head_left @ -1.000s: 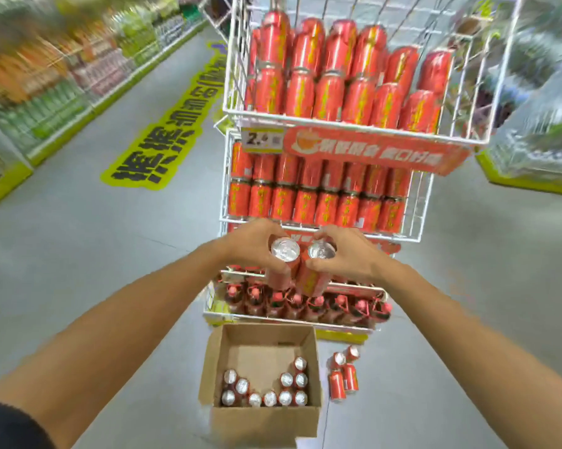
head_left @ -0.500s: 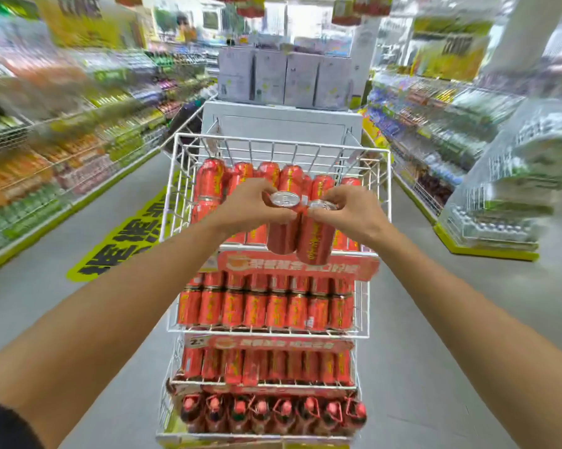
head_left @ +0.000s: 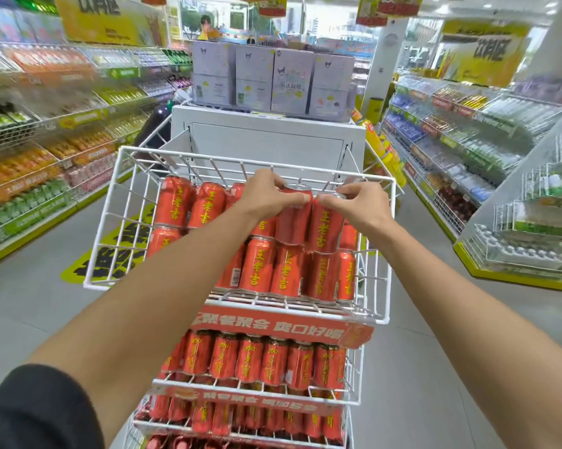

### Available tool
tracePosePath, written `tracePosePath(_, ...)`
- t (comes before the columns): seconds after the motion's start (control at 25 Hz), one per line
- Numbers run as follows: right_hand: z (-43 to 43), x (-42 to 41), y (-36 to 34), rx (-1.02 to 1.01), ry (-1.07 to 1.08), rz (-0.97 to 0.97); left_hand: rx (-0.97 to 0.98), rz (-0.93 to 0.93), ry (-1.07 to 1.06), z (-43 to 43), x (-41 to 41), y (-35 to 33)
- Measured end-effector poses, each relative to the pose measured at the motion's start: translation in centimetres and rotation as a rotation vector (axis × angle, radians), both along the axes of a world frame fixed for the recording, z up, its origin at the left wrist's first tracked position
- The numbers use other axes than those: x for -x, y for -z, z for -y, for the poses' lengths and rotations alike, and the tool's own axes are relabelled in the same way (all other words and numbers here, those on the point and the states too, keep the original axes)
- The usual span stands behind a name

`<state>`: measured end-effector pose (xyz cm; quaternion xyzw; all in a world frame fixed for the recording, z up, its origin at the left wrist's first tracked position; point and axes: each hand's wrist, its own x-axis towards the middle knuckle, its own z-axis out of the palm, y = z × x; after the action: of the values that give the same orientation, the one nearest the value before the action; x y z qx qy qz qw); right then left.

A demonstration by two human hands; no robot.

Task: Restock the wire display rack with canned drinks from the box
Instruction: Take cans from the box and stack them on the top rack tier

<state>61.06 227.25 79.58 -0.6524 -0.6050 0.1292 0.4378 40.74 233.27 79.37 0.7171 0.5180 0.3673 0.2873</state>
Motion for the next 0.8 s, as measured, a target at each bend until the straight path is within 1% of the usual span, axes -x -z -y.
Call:
tracePosePath(0.16,-1.9,-1.2,1.4,0.006,0.028,-0.007,-0.009,-0.078,-0.107,-0.9,-2.1,0.5)
tracePosePath(0.28,-3.0,-1.7,2.1,-0.007,0.056,-0.029,-0.002,-0.102,-0.191,-1.4,-3.6,0.7)
tracePosePath(0.48,-3.2,-1.2,2.8,0.008,0.079,-0.029,-0.062,-0.177,-0.318,-0.5,-5.0,1.1)
tracePosePath(0.8,-4.2,-1.6,4.5,0.082,0.113,-0.09,-0.096,-0.234,-0.338,-1.0,-5.4,1.2)
